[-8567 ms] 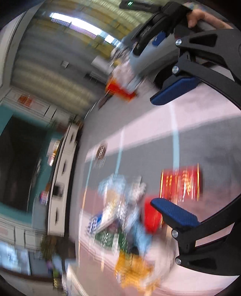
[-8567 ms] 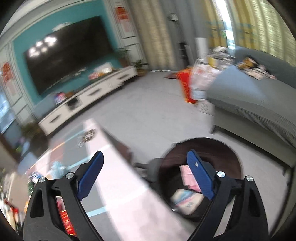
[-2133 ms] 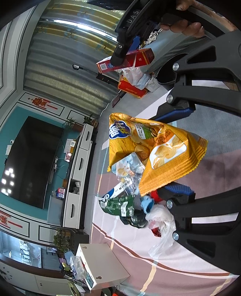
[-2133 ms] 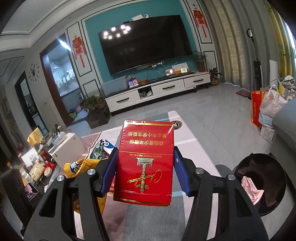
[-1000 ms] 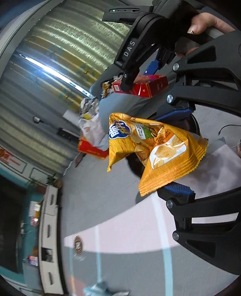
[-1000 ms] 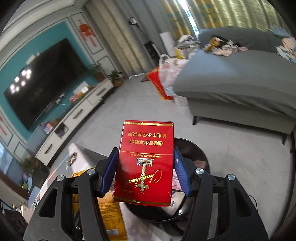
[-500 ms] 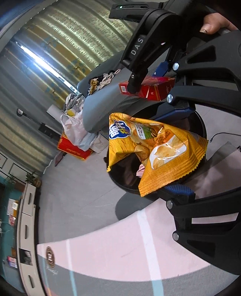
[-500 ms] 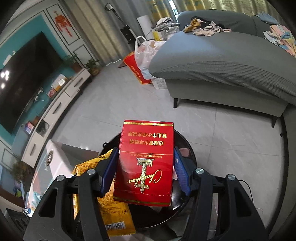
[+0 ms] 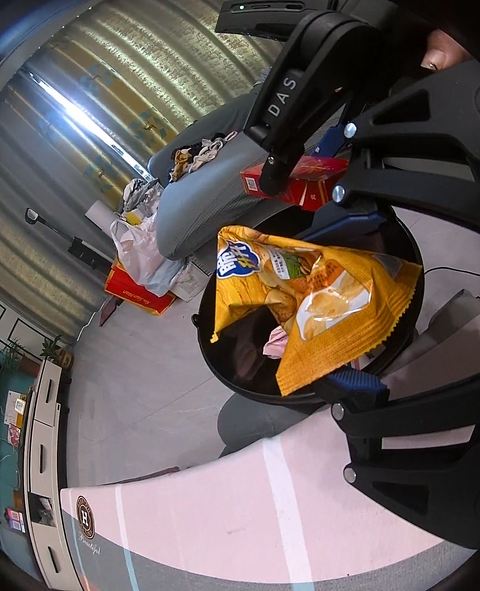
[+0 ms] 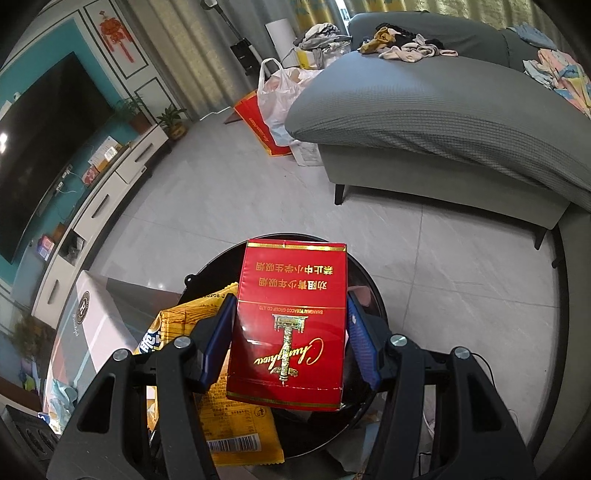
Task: Collect trash
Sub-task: 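Open both tools over the black bin to drop the box and chip bag, then move both tools back toward the remaining trash on the rug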
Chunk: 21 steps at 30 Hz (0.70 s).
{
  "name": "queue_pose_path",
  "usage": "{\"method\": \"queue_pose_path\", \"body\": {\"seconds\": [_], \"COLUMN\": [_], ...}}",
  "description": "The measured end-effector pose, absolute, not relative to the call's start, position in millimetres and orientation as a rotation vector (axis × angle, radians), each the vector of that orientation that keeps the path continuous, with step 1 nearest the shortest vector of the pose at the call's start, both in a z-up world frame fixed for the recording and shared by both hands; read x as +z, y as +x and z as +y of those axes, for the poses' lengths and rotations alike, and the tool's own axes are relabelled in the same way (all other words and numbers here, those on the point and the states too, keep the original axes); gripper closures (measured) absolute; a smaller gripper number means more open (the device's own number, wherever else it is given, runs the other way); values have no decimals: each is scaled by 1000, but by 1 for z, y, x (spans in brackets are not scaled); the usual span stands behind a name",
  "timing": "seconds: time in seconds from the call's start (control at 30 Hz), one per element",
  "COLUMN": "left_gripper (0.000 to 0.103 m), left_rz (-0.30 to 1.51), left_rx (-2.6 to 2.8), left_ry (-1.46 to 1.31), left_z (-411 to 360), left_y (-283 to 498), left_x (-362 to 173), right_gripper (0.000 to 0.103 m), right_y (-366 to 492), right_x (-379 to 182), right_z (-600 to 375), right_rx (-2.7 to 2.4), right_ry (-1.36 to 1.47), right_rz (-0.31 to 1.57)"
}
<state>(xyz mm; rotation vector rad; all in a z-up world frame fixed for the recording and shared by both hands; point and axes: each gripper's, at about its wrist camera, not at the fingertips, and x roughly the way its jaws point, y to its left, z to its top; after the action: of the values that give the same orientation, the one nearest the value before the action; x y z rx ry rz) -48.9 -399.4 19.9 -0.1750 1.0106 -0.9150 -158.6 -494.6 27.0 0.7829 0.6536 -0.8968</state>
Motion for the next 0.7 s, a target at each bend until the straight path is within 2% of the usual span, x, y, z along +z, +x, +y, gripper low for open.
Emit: {"method": "queue_pose_path", "body": {"seconds": [0.1,0.17,0.23,0.3,0.37,0.7], "left_gripper": [37,30,18,10,9,3], "left_rz": [1006,996,980,947,908,762], "left_rx": [-901,-882,-889,-885,-872,-688], "left_ry": [-183,-200,-213,-223,-236,-271], "left_z": [-398,-394,-388,-378,-364,-241], "left_y": [-49,-49,-49,-50,-51,-44], "left_x": [20,23,28,37,47,100], "right_gripper": [45,45,43,28,21,9], "right_y": [-156,-155,-156,-160,-161,-140], "right_x": [24,24,25,28,34,80], "right_z": [-495,-495,-495,-494,-493,-444], "right_rx": [-906,-909,-915,-922,-919,-801], "right_ry": [776,777,782,793,809,662], "right_rz": [670,677,675,647,607,488]}}
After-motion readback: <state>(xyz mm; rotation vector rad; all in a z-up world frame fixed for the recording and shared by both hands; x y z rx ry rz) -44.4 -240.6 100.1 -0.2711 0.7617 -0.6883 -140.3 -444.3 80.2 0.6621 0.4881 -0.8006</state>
